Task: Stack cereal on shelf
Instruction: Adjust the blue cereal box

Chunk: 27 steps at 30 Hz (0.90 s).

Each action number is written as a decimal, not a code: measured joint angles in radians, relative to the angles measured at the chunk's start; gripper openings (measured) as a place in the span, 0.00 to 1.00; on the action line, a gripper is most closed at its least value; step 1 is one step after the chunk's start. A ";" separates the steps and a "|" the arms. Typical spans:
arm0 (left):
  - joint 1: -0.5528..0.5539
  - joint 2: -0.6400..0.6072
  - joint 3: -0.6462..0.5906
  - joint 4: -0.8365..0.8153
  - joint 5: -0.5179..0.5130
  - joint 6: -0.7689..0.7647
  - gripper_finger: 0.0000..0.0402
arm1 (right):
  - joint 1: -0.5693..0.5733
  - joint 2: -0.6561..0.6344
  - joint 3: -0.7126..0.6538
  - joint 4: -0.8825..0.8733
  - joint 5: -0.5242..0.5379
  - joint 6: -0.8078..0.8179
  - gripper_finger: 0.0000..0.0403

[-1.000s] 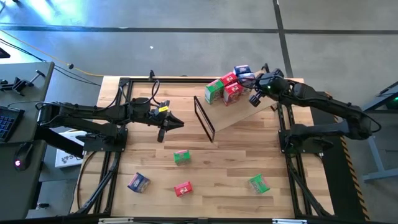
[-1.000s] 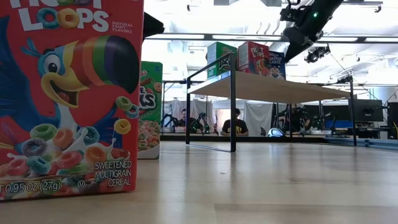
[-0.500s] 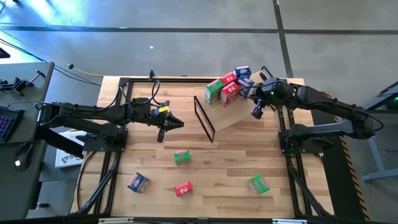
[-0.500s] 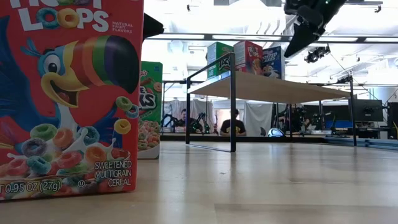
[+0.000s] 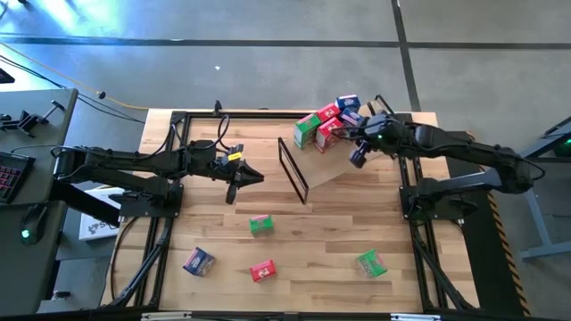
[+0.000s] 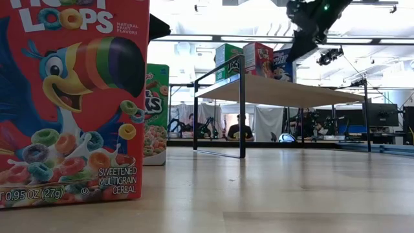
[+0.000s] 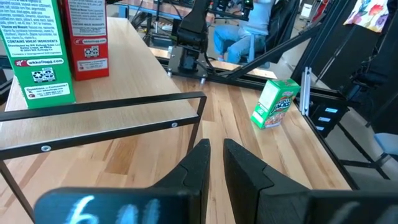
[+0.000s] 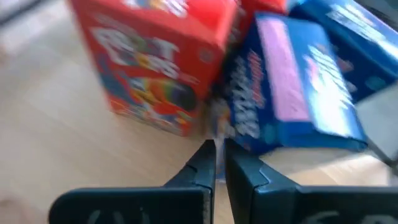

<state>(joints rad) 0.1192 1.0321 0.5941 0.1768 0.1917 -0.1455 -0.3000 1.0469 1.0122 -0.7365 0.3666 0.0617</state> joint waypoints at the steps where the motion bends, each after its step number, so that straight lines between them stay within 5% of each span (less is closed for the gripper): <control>1: 0.000 0.000 0.000 0.000 0.000 0.000 0.09 | 0.000 0.003 0.000 -0.012 0.023 0.007 0.03; 11: 0.000 0.000 0.000 0.000 -0.001 0.000 0.09 | -0.001 -0.020 0.000 -0.099 0.236 0.069 0.03; 20: 0.000 0.000 0.000 -0.001 0.000 0.000 0.09 | 0.036 -0.085 -0.005 -0.038 -0.062 0.073 0.03; 27: 0.000 0.000 0.000 -0.002 -0.001 0.008 0.09 | 0.059 -0.035 -0.066 0.142 -0.029 0.080 0.03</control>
<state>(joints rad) 0.1188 1.0321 0.5941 0.1749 0.1911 -0.1373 -0.2413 1.0116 0.9459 -0.5944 0.3377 0.1412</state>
